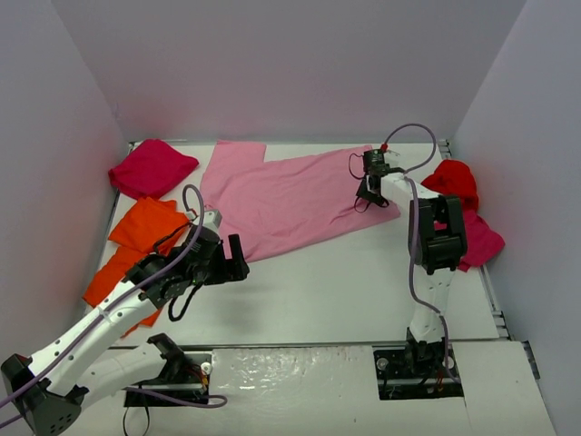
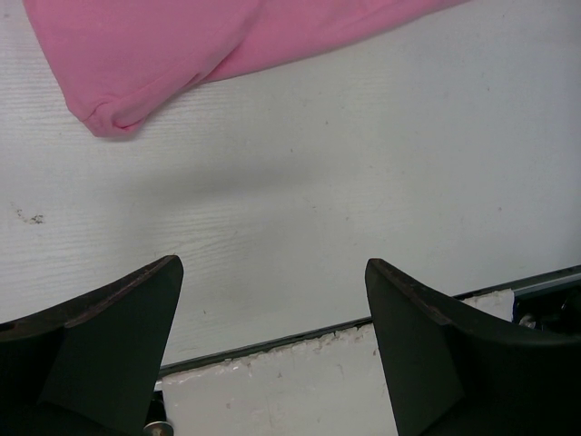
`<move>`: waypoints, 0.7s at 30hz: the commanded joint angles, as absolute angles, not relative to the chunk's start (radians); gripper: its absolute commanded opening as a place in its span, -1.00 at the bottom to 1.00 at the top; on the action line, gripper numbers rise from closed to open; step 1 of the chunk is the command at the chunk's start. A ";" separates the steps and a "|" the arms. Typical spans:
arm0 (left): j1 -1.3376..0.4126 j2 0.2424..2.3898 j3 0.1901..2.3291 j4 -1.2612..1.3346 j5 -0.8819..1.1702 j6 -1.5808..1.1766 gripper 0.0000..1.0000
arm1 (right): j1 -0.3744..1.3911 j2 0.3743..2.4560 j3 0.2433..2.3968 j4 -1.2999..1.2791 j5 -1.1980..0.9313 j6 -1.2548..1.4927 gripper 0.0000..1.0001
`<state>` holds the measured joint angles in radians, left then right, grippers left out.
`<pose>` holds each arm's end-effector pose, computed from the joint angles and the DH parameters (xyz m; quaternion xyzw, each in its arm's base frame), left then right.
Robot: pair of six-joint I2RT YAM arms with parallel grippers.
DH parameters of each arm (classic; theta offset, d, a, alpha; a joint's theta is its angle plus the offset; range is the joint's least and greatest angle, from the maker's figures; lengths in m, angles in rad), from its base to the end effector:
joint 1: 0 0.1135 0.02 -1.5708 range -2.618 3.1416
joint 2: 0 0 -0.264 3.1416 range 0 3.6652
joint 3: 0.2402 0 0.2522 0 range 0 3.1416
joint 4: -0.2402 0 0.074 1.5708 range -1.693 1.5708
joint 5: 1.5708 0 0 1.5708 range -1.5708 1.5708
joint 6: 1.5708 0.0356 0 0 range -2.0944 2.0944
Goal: Fold and stack the t-shirts
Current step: Fold the tshirt
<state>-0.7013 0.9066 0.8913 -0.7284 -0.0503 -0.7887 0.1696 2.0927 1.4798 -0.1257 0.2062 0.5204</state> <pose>0.1415 -0.1172 0.3034 -0.0501 0.9141 -0.2554 0.3109 0.4615 0.0716 0.1772 0.1997 0.8886 0.0474 0.4102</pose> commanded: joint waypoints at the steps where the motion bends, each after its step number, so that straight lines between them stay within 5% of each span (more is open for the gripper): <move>1: -0.709 0.906 0.916 -0.696 -0.069 -0.787 0.59 | 0.175 1.984 1.470 -0.061 0.271 0.489 0.33; 4: -0.710 0.942 0.913 -0.648 -0.052 -0.785 0.58 | 0.184 1.881 1.415 -0.054 0.276 0.465 0.39; 6: -0.710 0.997 0.923 -0.618 -0.029 -0.784 0.44 | 0.187 1.805 1.341 -0.055 0.238 0.490 0.19; 8: -0.709 1.063 0.941 -0.607 -0.029 -0.799 0.14 | 0.187 1.740 1.272 -0.054 0.204 0.518 -0.05; 12: -0.707 1.222 0.968 -0.538 -0.001 -0.810 -0.95 | 0.191 1.691 1.141 -0.052 0.154 0.530 -0.69; 15: -0.707 1.360 1.003 -0.513 0.060 -0.815 -1.00 | 0.190 1.699 1.096 -0.063 0.148 0.512 -1.00; 21: -0.707 1.540 1.118 -0.494 0.084 -0.798 -1.00 | 0.195 1.767 1.105 -0.024 0.112 0.470 -1.00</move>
